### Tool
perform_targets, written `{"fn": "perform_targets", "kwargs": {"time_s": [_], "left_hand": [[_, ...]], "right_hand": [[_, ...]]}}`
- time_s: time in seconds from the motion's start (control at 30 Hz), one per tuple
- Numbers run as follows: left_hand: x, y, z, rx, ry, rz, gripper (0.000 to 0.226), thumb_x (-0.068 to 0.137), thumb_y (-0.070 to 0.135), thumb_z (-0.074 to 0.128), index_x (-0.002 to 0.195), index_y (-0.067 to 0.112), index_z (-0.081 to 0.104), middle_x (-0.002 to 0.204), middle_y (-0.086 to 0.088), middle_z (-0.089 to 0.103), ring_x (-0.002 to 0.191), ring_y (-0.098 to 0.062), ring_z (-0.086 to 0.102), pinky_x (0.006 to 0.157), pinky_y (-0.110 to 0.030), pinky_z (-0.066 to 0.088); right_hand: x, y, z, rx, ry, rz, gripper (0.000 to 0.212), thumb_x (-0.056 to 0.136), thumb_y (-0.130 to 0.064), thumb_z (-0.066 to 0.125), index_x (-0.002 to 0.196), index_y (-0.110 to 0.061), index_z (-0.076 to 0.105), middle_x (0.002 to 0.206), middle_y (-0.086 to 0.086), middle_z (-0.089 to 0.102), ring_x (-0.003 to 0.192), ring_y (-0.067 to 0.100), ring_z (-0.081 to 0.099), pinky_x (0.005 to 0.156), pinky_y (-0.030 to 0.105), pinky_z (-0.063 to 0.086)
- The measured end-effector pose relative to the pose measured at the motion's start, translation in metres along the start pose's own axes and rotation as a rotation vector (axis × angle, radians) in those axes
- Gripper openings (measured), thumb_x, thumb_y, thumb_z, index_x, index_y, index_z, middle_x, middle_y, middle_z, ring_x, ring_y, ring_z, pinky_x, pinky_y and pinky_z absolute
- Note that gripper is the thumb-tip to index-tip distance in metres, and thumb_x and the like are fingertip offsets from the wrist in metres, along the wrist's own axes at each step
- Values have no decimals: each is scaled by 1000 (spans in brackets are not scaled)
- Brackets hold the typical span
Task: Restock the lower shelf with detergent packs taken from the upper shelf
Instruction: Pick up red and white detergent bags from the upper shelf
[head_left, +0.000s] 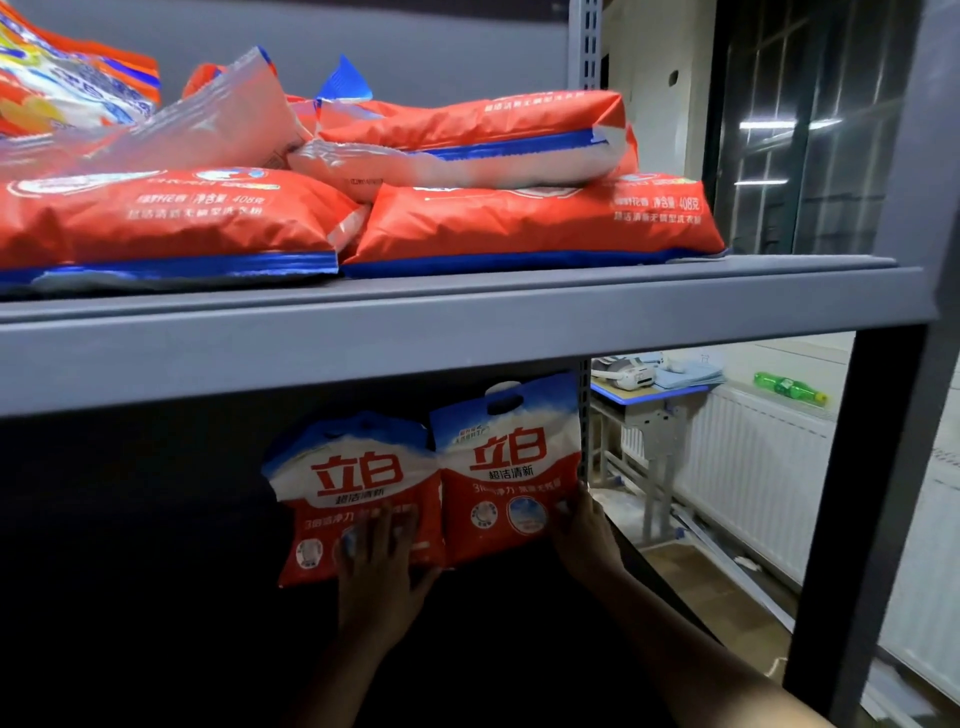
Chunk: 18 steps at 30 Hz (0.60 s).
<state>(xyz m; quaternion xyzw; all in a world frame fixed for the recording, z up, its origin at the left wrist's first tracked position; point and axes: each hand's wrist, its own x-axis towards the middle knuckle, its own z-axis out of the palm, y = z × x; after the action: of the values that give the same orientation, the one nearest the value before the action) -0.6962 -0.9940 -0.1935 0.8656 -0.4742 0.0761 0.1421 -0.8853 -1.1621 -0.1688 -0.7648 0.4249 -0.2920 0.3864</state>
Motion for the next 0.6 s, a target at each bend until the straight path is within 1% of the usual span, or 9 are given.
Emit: {"fn": "perform_targets", "kwargs": {"time_s": [0.07,0.13,0.2,0.27,0.3,0.4,0.47,0.53,0.6], "left_hand": [[-6,0,-10,-31,-48,1,91,88,66,42,148,33,-17,160,-1,-16,145,-29,-17,117,-54,-1],[-12,2,-23,-95,-81,-13,84,89,58,49,152,35,-3,161,2,-5,147,-27,-8,118,-53,8],[-20,6,-38,-155,-96,-39,72,91,50,52,150,35,15,158,3,14,146,-24,10,117,-51,17],[-28,14,-56,-208,-124,-70,56,94,43,51,145,34,29,149,4,34,137,-19,31,113,-45,29],[-32,19,-66,-217,-138,-85,51,95,42,49,143,33,33,145,4,40,132,-18,38,110,-42,34],[-50,35,-96,-190,-131,-112,48,97,42,45,143,34,36,140,4,44,126,-17,44,105,-39,39],[-66,48,-116,-195,-123,-126,45,97,42,44,141,34,38,136,4,49,121,-15,49,101,-38,43],[-85,63,-137,-208,-107,-126,43,97,43,43,139,33,41,133,4,53,118,-15,51,101,-38,43],[-104,79,-160,-204,-119,-126,43,97,44,42,138,31,42,134,4,54,121,-17,51,104,-38,41]], "right_hand": [[-6,-4,-3,-30,-51,-4,70,94,-39,52,151,-25,13,150,8,35,135,28,38,107,51,37],[-15,-10,-5,-129,-97,-22,68,93,-42,51,151,-29,18,155,6,26,140,27,31,110,51,33],[-27,-16,-8,-189,-151,-48,61,92,-44,50,148,-32,26,155,4,25,140,26,30,111,50,33],[-40,-24,-12,-200,-201,-68,57,92,-41,51,145,-33,32,153,1,30,139,24,32,111,49,33],[-47,-28,-16,-209,-222,-85,55,92,-40,52,144,-33,35,152,0,32,139,23,32,111,49,32],[-70,-45,-34,-192,-234,-142,52,92,-42,53,142,-35,40,150,-3,37,138,21,34,112,47,30],[-87,-56,-48,-223,-235,-194,53,91,-45,52,142,-36,40,150,-5,38,137,20,35,112,46,31],[-103,-67,-64,-321,-244,-228,53,91,-48,49,142,-38,37,152,-7,33,140,20,31,114,45,27],[-121,-82,-81,-422,-285,-224,56,92,-50,47,144,-40,32,156,-8,24,142,22,26,113,46,23]]}}
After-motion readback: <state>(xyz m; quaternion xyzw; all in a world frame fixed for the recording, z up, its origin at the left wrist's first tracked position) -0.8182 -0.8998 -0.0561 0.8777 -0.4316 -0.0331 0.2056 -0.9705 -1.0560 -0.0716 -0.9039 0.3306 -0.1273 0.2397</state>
